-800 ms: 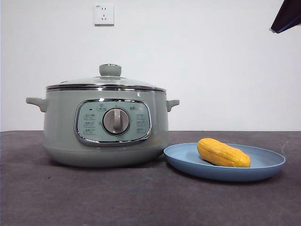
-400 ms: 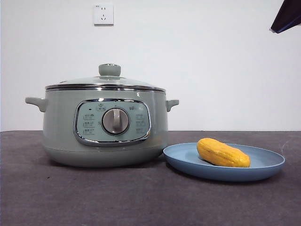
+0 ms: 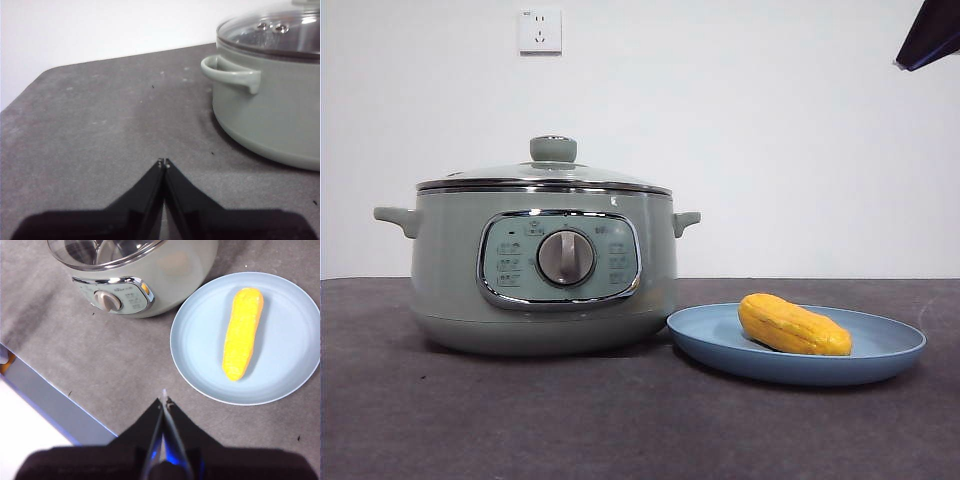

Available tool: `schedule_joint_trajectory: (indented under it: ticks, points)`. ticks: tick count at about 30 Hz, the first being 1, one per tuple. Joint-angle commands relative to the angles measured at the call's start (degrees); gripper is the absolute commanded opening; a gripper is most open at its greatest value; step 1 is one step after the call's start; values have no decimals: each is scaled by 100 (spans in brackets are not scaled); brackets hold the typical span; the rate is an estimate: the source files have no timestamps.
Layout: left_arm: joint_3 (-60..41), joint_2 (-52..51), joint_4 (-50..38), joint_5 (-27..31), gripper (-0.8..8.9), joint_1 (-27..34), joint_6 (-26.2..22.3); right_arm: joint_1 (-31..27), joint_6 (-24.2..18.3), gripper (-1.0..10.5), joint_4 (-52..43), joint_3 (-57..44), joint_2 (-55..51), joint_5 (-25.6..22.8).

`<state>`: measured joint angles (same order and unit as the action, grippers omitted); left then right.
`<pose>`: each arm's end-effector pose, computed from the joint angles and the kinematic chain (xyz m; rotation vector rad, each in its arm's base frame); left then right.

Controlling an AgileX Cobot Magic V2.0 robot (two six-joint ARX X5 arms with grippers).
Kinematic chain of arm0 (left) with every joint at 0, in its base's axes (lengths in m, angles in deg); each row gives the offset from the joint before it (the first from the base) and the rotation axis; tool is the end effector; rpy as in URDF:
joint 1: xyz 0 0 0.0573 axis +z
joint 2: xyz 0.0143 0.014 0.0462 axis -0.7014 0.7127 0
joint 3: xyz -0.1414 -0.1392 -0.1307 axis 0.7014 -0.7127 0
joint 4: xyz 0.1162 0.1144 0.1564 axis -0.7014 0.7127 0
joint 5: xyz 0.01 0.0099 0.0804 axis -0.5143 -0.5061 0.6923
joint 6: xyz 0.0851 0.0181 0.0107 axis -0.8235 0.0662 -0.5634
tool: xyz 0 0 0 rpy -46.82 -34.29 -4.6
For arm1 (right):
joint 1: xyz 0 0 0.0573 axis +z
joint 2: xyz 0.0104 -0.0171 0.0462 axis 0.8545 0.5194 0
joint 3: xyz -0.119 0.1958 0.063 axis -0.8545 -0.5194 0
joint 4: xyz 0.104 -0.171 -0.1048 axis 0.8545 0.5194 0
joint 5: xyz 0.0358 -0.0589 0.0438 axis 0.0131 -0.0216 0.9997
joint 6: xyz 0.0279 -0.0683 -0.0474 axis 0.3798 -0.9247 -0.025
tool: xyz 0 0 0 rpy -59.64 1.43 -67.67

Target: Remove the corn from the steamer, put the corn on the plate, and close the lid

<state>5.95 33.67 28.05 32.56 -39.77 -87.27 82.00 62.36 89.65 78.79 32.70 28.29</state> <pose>0.1400 0.0037 0.1436 0.1125 0.1648 -0.0340 0.1495 0.0915 0.2538 0.0186 0.8205 0.6836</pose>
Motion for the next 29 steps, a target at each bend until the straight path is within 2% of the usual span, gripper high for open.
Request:
schedule_joint_trajectory:
  ticks: [1,3,23,24,29]
  points:
    - [-76,-15,22,-2,-3,22,192,11,-44,1,-13,-35,-11,-15]
    - [-76,-15,-20,-20,-3,22,446,11,-44,1,-13,-35,-9,-17]
    - [-76,-7,-20,2,-3,22,444,11,-48,1,-13,-35,-11,-17]
    - [-76,-7,-20,2,-3,22,444,11,-192,1,-37,-35,-11,-28]
    - [-76,-7,-20,2,-3,22,444,-372,-299,1,-702,-50,-407,-326]
